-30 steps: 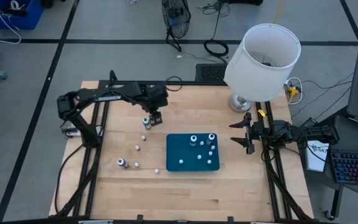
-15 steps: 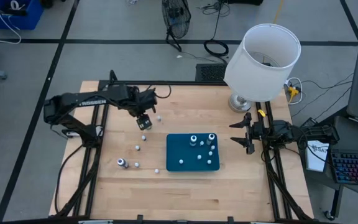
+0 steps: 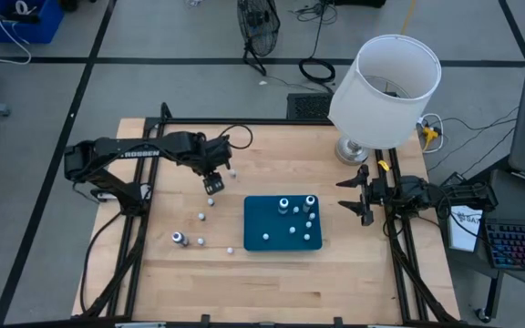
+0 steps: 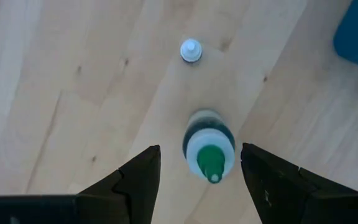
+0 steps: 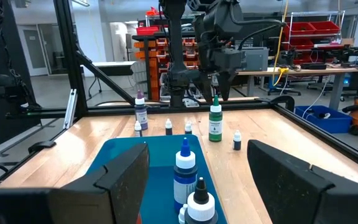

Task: Pick & Place food coloring
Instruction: Put the small black food coloring bottle into the blue bin

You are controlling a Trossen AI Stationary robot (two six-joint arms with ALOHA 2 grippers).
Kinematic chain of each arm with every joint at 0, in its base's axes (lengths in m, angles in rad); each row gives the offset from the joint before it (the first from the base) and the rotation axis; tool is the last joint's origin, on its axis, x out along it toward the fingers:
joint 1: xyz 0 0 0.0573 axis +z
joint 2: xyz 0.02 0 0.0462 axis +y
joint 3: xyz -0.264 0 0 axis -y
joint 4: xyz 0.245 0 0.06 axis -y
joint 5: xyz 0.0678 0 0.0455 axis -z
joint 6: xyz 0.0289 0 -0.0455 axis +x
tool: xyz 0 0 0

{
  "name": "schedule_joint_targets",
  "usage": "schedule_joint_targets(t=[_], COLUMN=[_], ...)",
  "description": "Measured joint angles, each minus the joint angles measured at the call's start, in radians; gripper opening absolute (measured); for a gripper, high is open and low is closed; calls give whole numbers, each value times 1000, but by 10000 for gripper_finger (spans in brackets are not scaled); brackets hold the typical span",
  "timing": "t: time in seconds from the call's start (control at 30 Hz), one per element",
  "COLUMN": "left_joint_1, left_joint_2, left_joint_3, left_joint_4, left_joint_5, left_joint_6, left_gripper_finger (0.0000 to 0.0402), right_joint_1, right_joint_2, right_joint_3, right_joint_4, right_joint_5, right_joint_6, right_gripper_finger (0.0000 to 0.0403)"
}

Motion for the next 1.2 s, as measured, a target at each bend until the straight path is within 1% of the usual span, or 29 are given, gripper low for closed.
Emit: schedule_joint_targets(t=[0.2, 0.43, 0.63, 0.83, 1.0, 1.07, 1.2], left_joint_1=[0, 0, 0, 5, 28, 47, 76], left_joint_2=[19, 34, 34, 33, 42, 81, 194], left_joint_3=[-12, -76, -84, -16, 77, 115, 159], left_joint_4=[-2, 99, 99, 95, 130, 141, 140], left_joint_5=[4, 31, 22, 12, -36, -33, 18], left_joint_6=[-21, -4, 13, 88, 143, 186, 217], left_gripper_finger=[225, 225, 225, 225, 225, 225, 225], right_joint_1=[0, 0, 0, 0, 0, 0, 0], right_joint_2=[0, 0, 0, 0, 0, 0, 0], right_joint_3=[0, 0, 0, 0, 0, 0, 0], right_joint_4=[1, 2, 2, 2, 2, 2, 3], right_joint_5=[0, 0, 0, 0, 0, 0, 0], right_joint_6=[0, 0, 0, 0, 0, 0, 0], right_gripper_finger=[262, 263, 263, 263, 263, 263, 263])
